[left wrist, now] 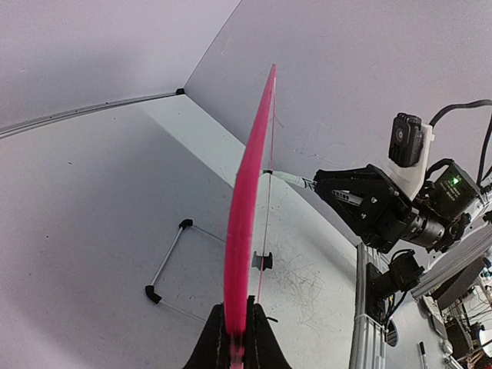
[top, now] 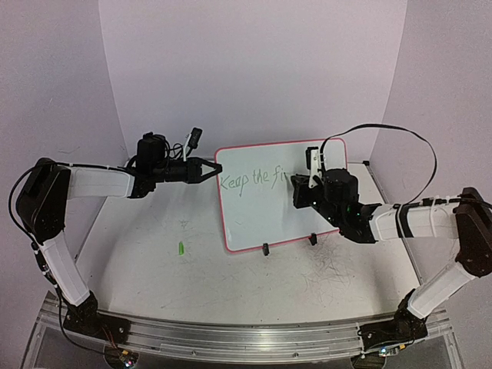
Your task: Write a sentence on the whiteboard
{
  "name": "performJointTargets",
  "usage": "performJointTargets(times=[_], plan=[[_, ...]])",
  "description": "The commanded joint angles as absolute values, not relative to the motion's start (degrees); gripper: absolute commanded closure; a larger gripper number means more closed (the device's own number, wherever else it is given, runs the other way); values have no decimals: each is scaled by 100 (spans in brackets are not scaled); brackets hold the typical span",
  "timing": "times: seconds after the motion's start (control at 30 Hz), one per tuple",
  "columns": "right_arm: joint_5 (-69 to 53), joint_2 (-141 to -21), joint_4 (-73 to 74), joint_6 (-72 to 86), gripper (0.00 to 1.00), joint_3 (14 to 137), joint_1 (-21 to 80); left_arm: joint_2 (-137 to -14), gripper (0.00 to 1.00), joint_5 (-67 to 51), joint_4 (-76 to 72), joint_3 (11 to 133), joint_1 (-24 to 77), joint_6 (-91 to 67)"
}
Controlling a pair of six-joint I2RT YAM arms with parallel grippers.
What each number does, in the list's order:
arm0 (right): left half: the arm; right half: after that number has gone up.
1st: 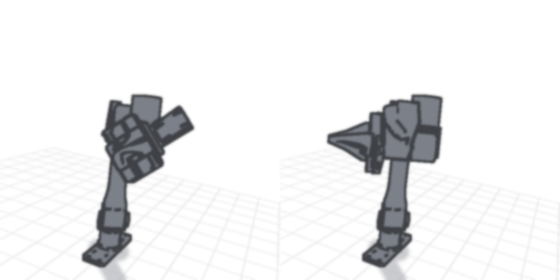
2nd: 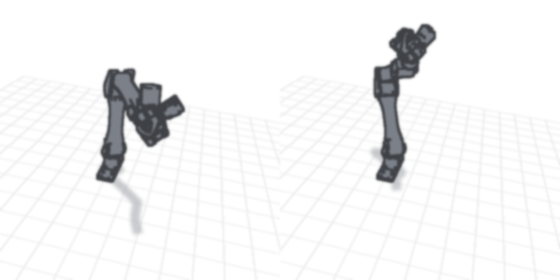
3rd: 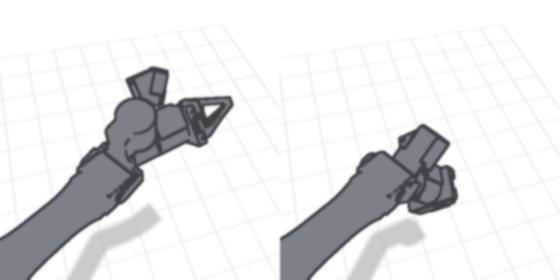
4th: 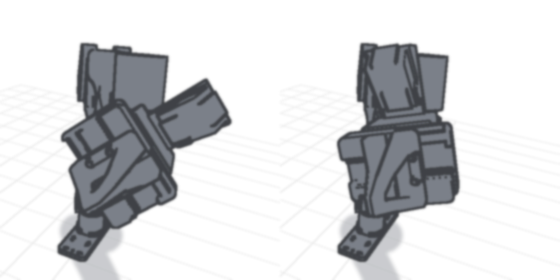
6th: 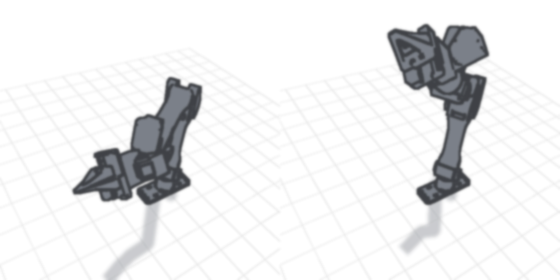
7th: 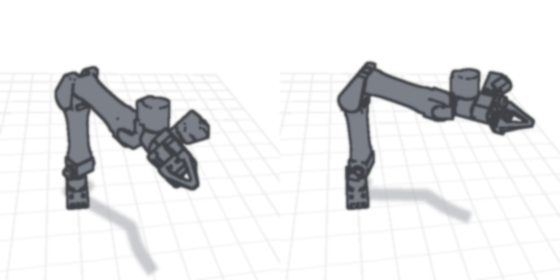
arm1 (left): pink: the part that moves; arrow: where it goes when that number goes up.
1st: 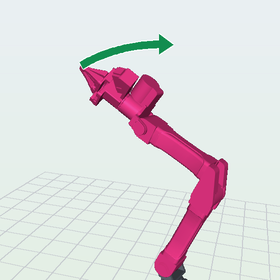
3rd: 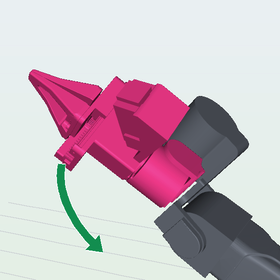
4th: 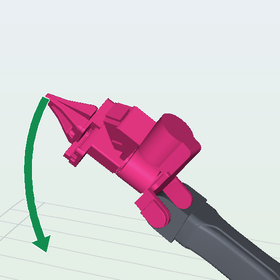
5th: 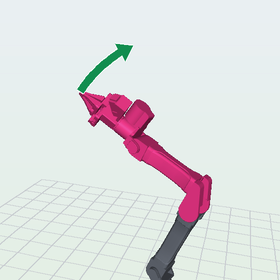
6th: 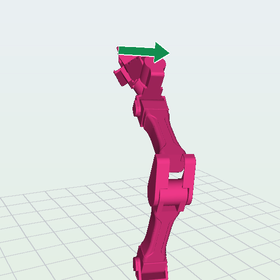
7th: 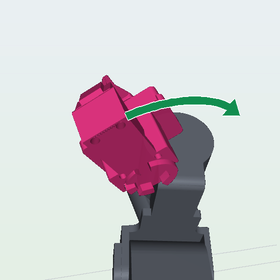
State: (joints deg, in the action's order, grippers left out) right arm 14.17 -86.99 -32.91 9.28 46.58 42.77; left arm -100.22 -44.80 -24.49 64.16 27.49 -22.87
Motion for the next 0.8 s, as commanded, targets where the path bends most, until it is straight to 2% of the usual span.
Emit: performJointTargets(times=[0.0,0.23,0.4,0.77], plan=[[1759,-8799,-3294,1006,100,4867,4229,-9817,100,-4420,-2452,6601,2813,-2092],[1820,-8450,-3307,1035,100,4673,4226,-9830,100,-4413,-2452,6610,2813,-2091],[1365,-8201,-3427,993,100,4443,4202,-9812,100,-4412,-2449,6615,2814,-2083],[1276,-8556,-3450,1026,100,4489,4167,-9796,100,-4413,-2447,6607,2821,-2077]])
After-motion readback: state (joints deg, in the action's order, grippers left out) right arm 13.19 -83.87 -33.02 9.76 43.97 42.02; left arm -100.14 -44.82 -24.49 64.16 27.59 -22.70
